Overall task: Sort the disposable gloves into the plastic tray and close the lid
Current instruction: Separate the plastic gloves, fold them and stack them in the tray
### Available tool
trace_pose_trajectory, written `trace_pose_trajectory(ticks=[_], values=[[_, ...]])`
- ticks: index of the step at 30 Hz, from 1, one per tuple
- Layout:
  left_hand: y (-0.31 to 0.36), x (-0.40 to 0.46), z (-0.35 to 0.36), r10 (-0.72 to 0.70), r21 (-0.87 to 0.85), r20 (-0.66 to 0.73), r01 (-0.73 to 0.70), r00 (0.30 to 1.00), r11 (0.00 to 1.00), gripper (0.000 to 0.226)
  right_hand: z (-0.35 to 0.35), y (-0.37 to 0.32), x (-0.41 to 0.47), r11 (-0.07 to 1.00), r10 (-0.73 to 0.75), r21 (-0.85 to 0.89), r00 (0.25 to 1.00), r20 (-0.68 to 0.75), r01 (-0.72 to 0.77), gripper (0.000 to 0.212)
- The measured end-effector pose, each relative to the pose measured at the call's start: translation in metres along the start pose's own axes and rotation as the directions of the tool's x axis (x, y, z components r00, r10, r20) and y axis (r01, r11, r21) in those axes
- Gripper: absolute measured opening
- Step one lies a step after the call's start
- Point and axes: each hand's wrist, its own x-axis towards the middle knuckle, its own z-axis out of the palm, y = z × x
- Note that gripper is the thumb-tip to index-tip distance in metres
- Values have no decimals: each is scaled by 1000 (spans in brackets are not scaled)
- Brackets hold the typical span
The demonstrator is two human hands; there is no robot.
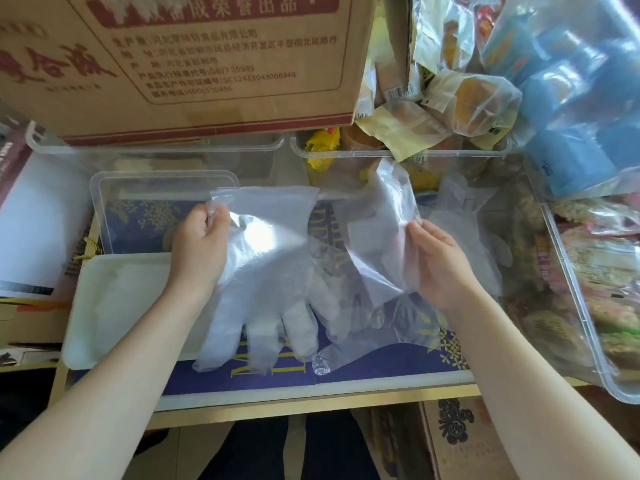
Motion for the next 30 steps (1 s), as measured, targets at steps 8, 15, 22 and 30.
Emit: trace_pose_trajectory(ticks=[8,15,22,30], values=[[-3,-6,20,12,9,225,-14,974,1000,18,-23,56,-16,387,-326,-921,940,-105,31,29],[-7,-6,29,1,84,258,-23,966,996,22,-10,99,-48,-265,-251,-948,936,246,178,72],[2,14,22,55,72,286,-79,957,994,24,-13,108,-44,-58,-344,-990,928,141,128,40],[10,18,6,116,-42,245,-109,962,993,29,-19,79,-45,580,-315,-815,926,-207,15,32]])
